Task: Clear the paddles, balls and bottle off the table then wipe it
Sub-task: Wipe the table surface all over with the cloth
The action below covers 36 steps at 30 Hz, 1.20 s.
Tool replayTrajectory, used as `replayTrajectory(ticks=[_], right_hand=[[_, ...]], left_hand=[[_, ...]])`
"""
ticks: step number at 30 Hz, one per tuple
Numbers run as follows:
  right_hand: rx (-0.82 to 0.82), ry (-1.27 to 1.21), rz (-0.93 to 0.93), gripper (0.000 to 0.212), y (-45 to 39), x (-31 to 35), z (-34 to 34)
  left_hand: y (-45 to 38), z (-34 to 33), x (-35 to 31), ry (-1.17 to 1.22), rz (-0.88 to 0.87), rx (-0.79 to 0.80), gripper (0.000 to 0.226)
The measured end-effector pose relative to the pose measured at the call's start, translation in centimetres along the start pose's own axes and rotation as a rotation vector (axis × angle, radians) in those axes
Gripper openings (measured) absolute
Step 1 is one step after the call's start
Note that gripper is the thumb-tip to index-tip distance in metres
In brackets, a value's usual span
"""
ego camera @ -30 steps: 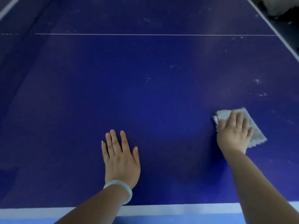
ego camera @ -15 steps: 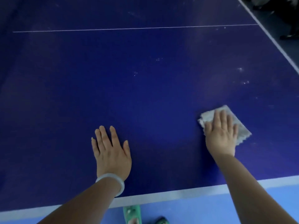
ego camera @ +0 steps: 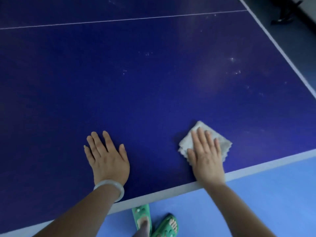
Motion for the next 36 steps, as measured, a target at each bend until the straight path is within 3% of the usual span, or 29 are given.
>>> replayTrajectory(ticks=[3, 7, 13, 19, 26, 28, 30, 33, 34, 36], right_hand=[[0.027, -0.032, -0.098, 0.056, -1.5, -2.4, 0.6], [-0.004, -0.07, -0.18, 0.058, -0.4, -0.8, 0.6], [-0.006, 0.01, -0.141, 0.059, 2.2, 1.4, -0.7], [-0.022, -0.008, -0.131, 0.058, 2.0, 1.0, -0.7], [0.026, 0.033, 0.154, 0.057, 2.4, -4.7, 0.1], [-0.012, 0.058, 0.072, 0.057, 0.8, -8.8, 1.5], [-0.059, 0.033, -0.125, 0.054, -1.3, -12.7, 3.0], [-0.066, -0.037, -0.397, 0.054, -2.7, -13.5, 3.3], [-0.073, -0.037, -0.357, 0.055, -2.4, -12.2, 2.9], [-0.039, -0.024, -0.077, 0.056, -0.9, -9.0, 2.0]], left_hand=[[0.0, 0.1, 0.0, 0.026, -0.004, -0.014, 0.071], [0.0, 0.2, 0.2, 0.085, -0.012, -0.03, 0.069], [-1.0, 0.5, 0.0, 0.24, 0.031, -0.04, 0.063], [-2.3, 0.8, -10.0, 0.289, -0.432, -0.073, 0.052], [-3.6, -2.2, -16.2, 0.062, -0.32, 0.056, 0.067], [-3.1, -2.4, -16.3, -0.008, -0.333, 0.037, 0.069], [-3.0, -2.6, -16.4, -0.025, -0.328, 0.023, 0.071], [-3.0, -2.6, -16.4, -0.017, -0.324, 0.007, 0.07], [-3.0, -2.7, -16.4, -0.024, -0.326, 0.0, 0.069], [-3.0, -2.7, -16.4, -0.041, -0.328, -0.008, 0.068]])
Point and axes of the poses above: each hand's wrist, its own y-axis away from the middle knuckle, its own z-axis out of the back of the hand, x = y × z, the point moved 3 cm from there along -y, towards the middle knuckle, and after that the axes turned 9 degrees about -z, right-handed, at the moved point
